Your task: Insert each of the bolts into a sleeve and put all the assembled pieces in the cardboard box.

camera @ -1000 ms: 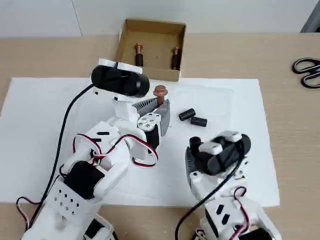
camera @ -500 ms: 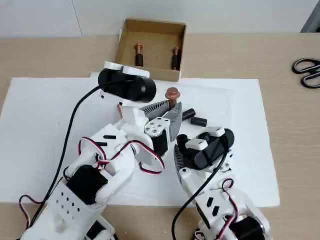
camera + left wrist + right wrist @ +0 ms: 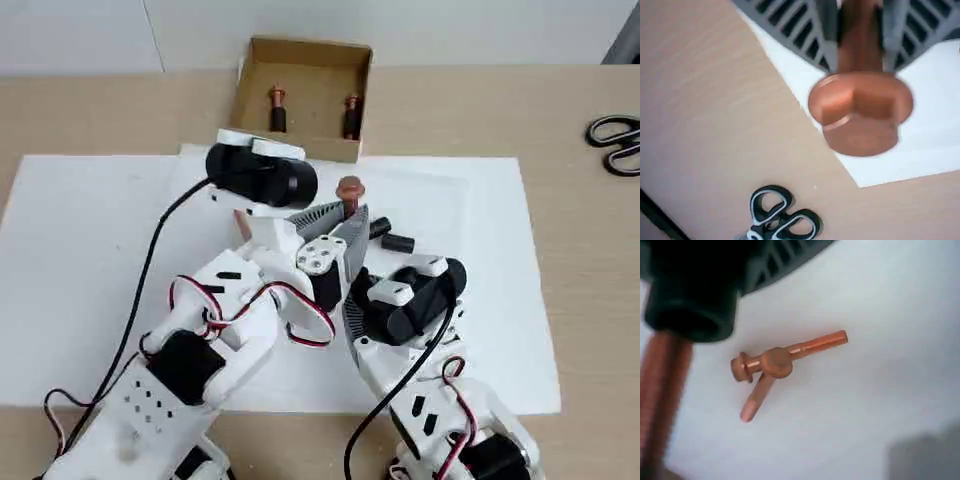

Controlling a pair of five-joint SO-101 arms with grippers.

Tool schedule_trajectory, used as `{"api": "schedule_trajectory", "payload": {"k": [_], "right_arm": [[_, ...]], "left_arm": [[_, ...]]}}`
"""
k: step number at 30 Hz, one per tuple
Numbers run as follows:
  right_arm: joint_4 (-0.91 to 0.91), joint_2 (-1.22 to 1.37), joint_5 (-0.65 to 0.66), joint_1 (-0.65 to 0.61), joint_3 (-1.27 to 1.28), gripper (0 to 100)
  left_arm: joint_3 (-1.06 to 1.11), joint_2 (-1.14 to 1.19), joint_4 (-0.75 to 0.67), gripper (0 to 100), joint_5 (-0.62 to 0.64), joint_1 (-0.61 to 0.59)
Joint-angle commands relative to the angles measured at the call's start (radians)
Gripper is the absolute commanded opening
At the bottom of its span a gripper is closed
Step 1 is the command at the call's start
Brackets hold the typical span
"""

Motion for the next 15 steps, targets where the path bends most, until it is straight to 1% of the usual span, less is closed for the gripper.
{"api": "schedule_trajectory", "payload": {"k": [1, 5, 8, 11, 15], "right_arm": [[-0.030, -0.008, -0.008, -0.005, -0.011, 0.4], [-0.030, -0.008, -0.008, -0.004, -0.011, 0.4], [-0.030, -0.008, -0.008, -0.002, -0.011, 0.4], [-0.030, -0.008, -0.008, -0.002, -0.011, 0.4], [-0.030, -0.008, -0.008, -0.001, -0.009, 0.4]], "left_arm": [[0.001, -0.018, -0.029, 1, 0.009, 0.008], [0.001, -0.018, -0.025, 1, 0.009, 0.008], [-0.007, -0.020, 0.017, 1, 0.012, 0.014], [-0.031, -0.020, 0.061, 1, 0.046, 0.028], [-0.056, -0.020, 0.100, 1, 0.049, 0.028]]}}
